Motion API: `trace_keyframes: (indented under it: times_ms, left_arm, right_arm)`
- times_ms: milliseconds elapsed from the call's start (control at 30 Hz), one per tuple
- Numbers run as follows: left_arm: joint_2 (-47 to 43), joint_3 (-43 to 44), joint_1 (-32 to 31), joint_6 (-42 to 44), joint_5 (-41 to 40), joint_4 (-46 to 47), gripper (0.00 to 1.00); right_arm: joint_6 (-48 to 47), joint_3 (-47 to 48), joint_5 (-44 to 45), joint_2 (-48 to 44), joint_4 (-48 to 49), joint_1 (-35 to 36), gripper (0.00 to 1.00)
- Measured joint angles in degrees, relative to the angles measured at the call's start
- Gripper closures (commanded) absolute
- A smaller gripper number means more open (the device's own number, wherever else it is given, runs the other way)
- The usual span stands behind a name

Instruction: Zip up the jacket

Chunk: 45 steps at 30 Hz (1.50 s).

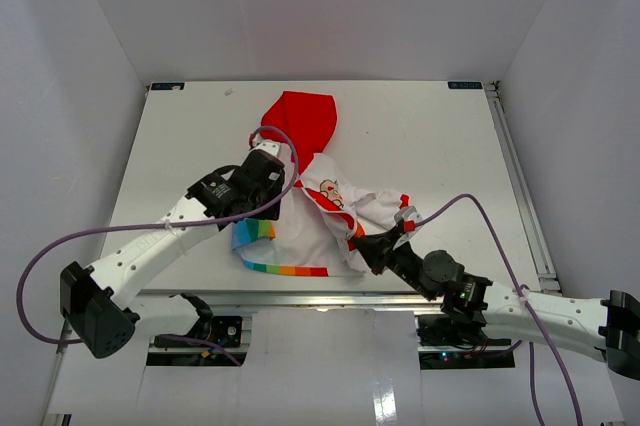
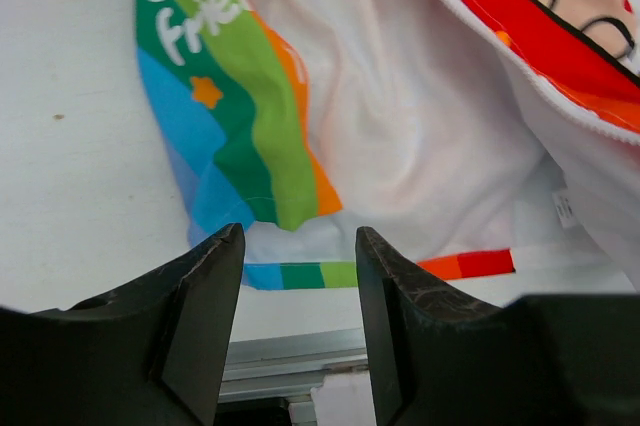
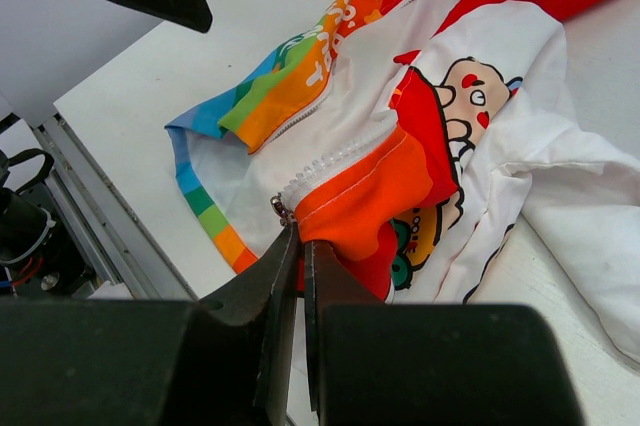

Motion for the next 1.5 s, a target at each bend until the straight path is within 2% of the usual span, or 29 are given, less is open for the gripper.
trace_keyframes:
  times_ms: [233,500,1200,1333,1500]
  left_arm:
    - [6.4,-3.3,-1.9,5.4,10.0,6.7,0.4]
    - [12.3,-6.8,-2.0,6.2,11.5,8.8,0.41]
    - [17.9,-8.7,-0.2,2.2,1.8,2.1,0.62]
    - [19.8,-8.1,0.0,0.3,-0.5,-0.9,0.57]
    - [17.0,-3.1,0.0,-3.7,-5.4,-7.6,0.5]
  right_arm:
    - [0.0,0.0,0.0,0.0,0.0,0.0,0.92]
    - [0.0,0.0,0.0,-0.5,-0.6,0.0,0.92]
    - [0.0,-0.2,0.1,-0.9,-1.3,0.0,0.92]
    - [0.0,-0.3,0.3,-1.0,-1.4,0.0,0.92]
    - [0.0,-0.3,0.5,-1.2,-1.5,0.0,0.92]
